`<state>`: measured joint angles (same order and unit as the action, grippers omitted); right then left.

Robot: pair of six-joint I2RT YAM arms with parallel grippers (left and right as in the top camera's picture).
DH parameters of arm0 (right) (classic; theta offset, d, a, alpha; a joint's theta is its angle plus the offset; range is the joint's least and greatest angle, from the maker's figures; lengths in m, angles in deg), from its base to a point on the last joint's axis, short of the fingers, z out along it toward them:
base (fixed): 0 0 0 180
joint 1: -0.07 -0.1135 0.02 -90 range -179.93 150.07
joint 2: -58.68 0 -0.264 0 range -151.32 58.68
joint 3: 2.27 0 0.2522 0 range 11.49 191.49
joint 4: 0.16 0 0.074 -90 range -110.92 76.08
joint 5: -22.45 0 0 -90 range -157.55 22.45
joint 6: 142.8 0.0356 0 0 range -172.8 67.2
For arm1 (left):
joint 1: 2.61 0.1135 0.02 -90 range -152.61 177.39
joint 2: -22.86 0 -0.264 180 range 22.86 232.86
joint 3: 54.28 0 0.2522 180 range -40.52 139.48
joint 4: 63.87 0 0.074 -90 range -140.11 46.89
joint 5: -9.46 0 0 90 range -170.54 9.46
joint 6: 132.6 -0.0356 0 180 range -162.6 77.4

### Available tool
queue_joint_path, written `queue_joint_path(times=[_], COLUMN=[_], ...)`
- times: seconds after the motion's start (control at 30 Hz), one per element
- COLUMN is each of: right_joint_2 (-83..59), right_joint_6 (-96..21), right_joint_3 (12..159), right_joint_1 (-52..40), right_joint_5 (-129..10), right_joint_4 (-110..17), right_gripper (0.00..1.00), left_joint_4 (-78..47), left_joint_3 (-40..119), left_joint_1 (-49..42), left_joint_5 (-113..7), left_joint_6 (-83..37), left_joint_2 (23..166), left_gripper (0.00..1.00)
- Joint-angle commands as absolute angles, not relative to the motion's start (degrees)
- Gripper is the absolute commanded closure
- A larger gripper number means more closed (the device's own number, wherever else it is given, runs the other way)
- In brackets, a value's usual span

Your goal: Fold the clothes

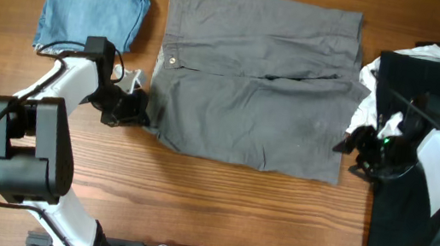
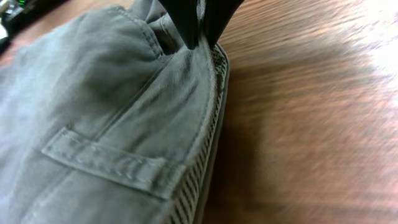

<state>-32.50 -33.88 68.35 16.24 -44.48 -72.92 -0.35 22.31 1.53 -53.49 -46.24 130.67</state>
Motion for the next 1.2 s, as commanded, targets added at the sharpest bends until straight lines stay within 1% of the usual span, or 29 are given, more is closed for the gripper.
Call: queue_joint_path(times=[0.0, 0.03, 0.1, 0.13, 0.17, 0.2, 0.23, 0.3, 0.37, 0.4, 0.43, 0.5, 0.63, 0.67, 0.7, 0.73, 0.8, 0.87, 0.9, 0.93, 0.97, 1.07, 1.17], right_joint_2=[-32.6, -32.6, -32.6, -32.6, -32.6, -32.6, -32.5, -32.5, -32.5, -32.5, -32.6, -32.6, -32.6, -32.6, -32.6, -32.6, -32.8, -33.0, -33.3, -33.7, -34.2, -35.6, -37.0], right_joint_6=[-31.8, -31.7, -32.1, -33.1, -37.3, -41.7, -43.9, -43.8, -39.8, -37.5, -31.2, -26.9, -27.8, -29.2, -31.1, -31.9, -31.6, -30.0, -28.5, -27.2, -26.6, -26.7, -26.7], right_joint_3=[62.5, 60.9, 56.8, 55.6, 54.0, 53.9, 54.6, 56.7, 59.7, 59.9, 59.9, 59.9, 59.9, 59.9, 59.8, 59.8, 59.8, 59.8, 59.8, 59.8, 59.8, 59.8, 59.8], right_joint_1=[16.0, 16.0, 16.0, 16.0, 16.0, 16.0, 16.0, 16.0, 16.0, 16.0, 16.0, 16.0, 16.0, 16.0, 16.0, 16.0, 16.0, 16.0, 16.0, 16.0, 16.0, 16.0, 16.0], right_joint_5=[-48.3, -48.2, -46.2, -43.5, -36.5, -31.4, -27.7, -24.6, -25.5, -25.7, -28.3, -32.2, -32.7, -33.6, -34.9, -37.8, -43.8, -43.8, -43.8, -43.8, -43.7, -43.6, -44.0], right_joint_4=[-69.2, -67.4, -62.2, -60.3, -56.9, -55.4, -55.0, -55.1, -52.8, -50.0, -43.9, -39.7, -39.7, -40.9, -42.2, -43.1, -40.9, -38.1, -36.2, -34.3, -33.5, -33.2, -33.1], right_gripper=[0.51, 0.58, 0.59, 0.61, 0.79, 0.91, 0.96, 0.96, 0.96, 0.96, 0.96, 0.96, 0.95, 0.87, 0.86, 0.96, 0.96, 0.96, 0.96, 0.96, 0.96, 0.96, 0.96], left_joint_4=[-1.6, -1.7, -2.5, -2.5, -2.5, -2.5, -2.3, -1.1, -1.2, -2.0, -4.2, -5.8, -5.9, -6.0, -6.0, -6.5, -10.4, -13.2, -13.5, -13.2, -12.2, -10.8, -11.2], left_joint_3=[25.7, 26.5, 27.1, 27.0, 27.0, 27.0, 27.0, 27.0, 27.0, 27.0, 27.0, 27.0, 27.0, 27.0, 27.0, 27.0, 26.9, 26.9, 26.9, 26.9, 26.9, 26.9, 24.3], left_joint_1=[1.5, 1.5, 1.5, 1.5, 1.5, 1.5, 1.5, 1.9, 3.2, 3.8, 4.2, 4.2, 4.2, 4.2, 4.2, 4.2, 4.2, 4.1, 4.1, 4.0, 3.9, 3.9, 3.9], left_joint_5=[-48.4, -48.4, -48.4, -48.5, -48.7, -49.3, -50.2, -52.5, -53.8, -53.8, -53.8, -53.8, -53.8, -53.8, -53.8, -53.8, -53.8, -53.8, -53.8, -53.8, -53.8, -53.8, -53.8], left_joint_6=[-46.7, -46.7, -46.7, -46.7, -46.7, -46.7, -46.6, -46.1, -45.1, -45.1, -45.1, -45.1, -45.1, -45.2, -45.2, -45.2, -45.2, -45.2, -45.1, -45.2, -45.2, -45.2, -45.4], left_joint_2=[128.4, 127.6, 126.7, 126.7, 126.7, 126.7, 126.7, 126.7, 126.7, 126.7, 126.7, 126.7, 126.7, 126.7, 126.7, 126.7, 126.9, 127.1, 127.1, 127.1, 127.1, 127.1, 127.1], left_gripper=[0.96, 0.96, 0.96, 0.96, 0.96, 0.96, 0.96, 0.96, 0.96, 0.96, 0.96, 0.96, 0.96, 0.96, 0.96, 0.96, 0.96, 0.96, 0.94, 0.55, 0.27, 0.19, 0.14])
